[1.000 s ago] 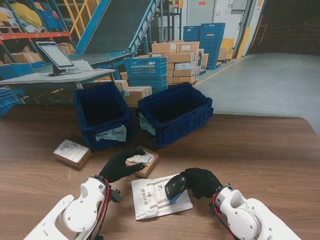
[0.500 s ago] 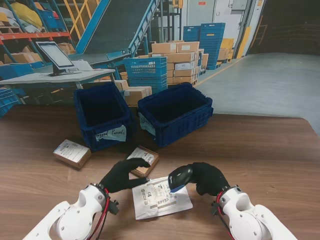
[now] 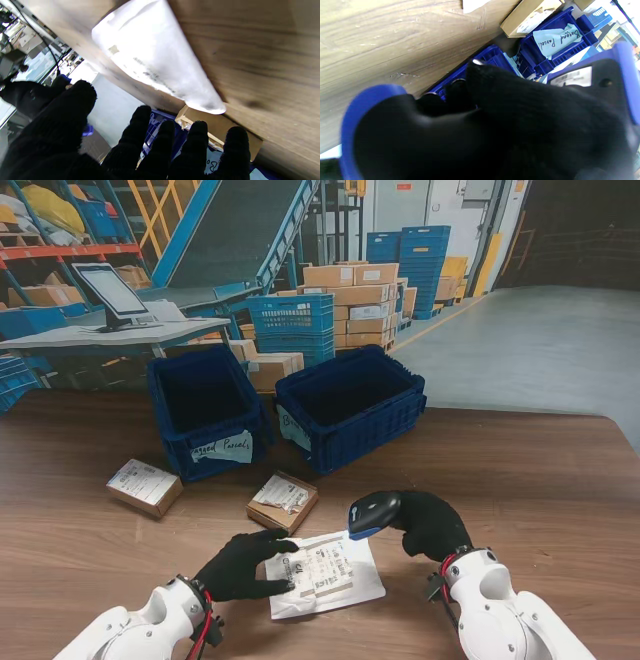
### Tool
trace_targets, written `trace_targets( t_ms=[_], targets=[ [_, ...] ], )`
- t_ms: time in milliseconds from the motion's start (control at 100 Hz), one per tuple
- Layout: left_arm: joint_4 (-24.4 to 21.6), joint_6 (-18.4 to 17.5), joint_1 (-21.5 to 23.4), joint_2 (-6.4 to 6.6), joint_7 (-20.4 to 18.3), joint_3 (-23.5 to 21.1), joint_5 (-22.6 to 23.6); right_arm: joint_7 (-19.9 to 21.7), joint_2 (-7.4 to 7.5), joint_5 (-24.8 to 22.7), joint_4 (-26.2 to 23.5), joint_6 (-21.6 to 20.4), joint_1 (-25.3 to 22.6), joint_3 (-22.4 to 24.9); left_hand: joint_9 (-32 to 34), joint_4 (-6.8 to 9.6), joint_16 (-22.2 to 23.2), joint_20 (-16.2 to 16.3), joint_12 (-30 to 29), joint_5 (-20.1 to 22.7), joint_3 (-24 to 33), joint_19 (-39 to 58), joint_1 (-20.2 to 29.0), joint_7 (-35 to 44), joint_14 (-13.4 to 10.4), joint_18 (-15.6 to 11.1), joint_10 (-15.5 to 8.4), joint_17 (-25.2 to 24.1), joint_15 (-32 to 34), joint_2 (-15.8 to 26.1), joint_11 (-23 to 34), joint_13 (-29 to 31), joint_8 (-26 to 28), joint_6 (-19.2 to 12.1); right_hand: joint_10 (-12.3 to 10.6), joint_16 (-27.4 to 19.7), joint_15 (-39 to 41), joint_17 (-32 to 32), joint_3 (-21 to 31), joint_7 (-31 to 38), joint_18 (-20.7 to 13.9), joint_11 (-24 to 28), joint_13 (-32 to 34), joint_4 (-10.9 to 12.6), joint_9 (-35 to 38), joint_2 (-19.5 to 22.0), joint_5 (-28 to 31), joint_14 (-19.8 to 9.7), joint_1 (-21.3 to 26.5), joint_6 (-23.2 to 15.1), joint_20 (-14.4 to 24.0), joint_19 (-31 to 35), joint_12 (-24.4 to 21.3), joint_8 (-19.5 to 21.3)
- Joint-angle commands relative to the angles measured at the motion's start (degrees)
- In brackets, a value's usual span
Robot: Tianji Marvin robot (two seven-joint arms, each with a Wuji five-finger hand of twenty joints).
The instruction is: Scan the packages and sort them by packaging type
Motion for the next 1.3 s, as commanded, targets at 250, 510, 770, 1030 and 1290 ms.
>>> trace_targets(
  t_ms=[250, 510, 770, 1030, 1290],
  targets=[
    [2.76, 0.83, 0.15, 0.46, 2.80, 3.43, 6.33, 0.41, -0.67, 0.64, -0.49, 0.40, 0.72, -0.08, -7.49, 1.53, -2.07, -0.38, -1.39, -6.30, -2.81, -3.54, -4.27, -4.66, 0.20, -1.73, 0.54, -2.40, -2.80, 2.31, -3.71, -5.51, -2.41, 3.03, -0.23, -0.19, 0.94, 0.72, 6.22, 5.31, -2.54, 0.46, 1.13, -0.26, 0.47, 4.07, 1.78, 1.74, 5.72, -1.94, 1.44, 3.15, 0.29, 0.65],
    [2.82, 1.25, 0.41, 0.56, 3.48, 4.40, 7.61, 0.86, -0.65, 1.44, -0.30, -0.07, 0.34, 0.38, -8.20, 1.25, -3.40, 0.09, -1.87, -8.60, -6.23, -5.99, -4.25, -6.48, 0.12, -1.65, 0.62, -2.60, -3.49, 2.89, -6.94, -7.39, -4.01, 4.03, -0.24, -0.10, 0.92, 0.66, 6.22, 5.28, -2.46, 0.41, 1.15, -0.30, 0.61, 3.98, 1.79, 1.75, 5.74, -1.93, 1.52, 3.12, 0.35, 0.70],
    [3.58, 2.08, -1.86, 1.08, 1.28, 6.39, 8.54, 0.82, -0.72, 2.25, -0.16, -0.37, 0.19, 0.64, -8.00, 0.82, -3.88, 0.32, -2.17, -9.18, -6.93, -6.71, -3.24, -6.91, 0.23, -1.58, 1.11, -2.56, -3.79, -0.57, -8.71, -7.91, -4.72, 5.04, -0.15, -0.07, 0.91, 0.60, 6.25, 5.27, -2.46, 0.39, 1.18, -0.30, 0.67, 3.96, 1.92, 1.75, 5.73, -1.94, 1.58, 3.10, 0.38, 0.72],
    [6.52, 3.82, -6.80, 1.37, -0.18, 10.65, 9.03, 0.89, -0.83, 3.19, -0.34, -0.33, -0.02, 1.14, -6.63, -0.66, -3.61, 0.54, -1.52, -8.55, -1.71, -6.98, -4.29, -6.80, 1.00, -1.11, 2.40, -1.87, -2.86, -5.39, -8.57, -6.48, -5.91, 6.84, -0.06, -0.05, 0.89, 0.58, 6.32, 5.23, -2.48, 0.33, 1.20, -0.29, 0.71, 3.95, 1.93, 1.77, 5.73, -1.94, 1.68, 3.11, 0.41, 0.75],
    [9.32, 5.24, -11.34, 1.42, -0.20, 15.07, 9.92, 0.89, -0.89, 3.85, -0.56, -0.46, -0.61, 1.77, -3.41, -1.72, -2.72, 0.49, -0.82, -8.65, 5.86, -5.36, -5.59, -6.76, 1.81, -0.68, 3.68, -0.78, -1.51, -9.85, -7.90, -3.85, -6.22, 8.91, -0.06, -0.04, 0.89, 0.58, 6.34, 5.22, -2.50, 0.31, 1.20, -0.28, 0.72, 3.93, 1.94, 1.71, 5.68, -1.94, 1.73, 3.12, 0.43, 0.78]
  ],
)
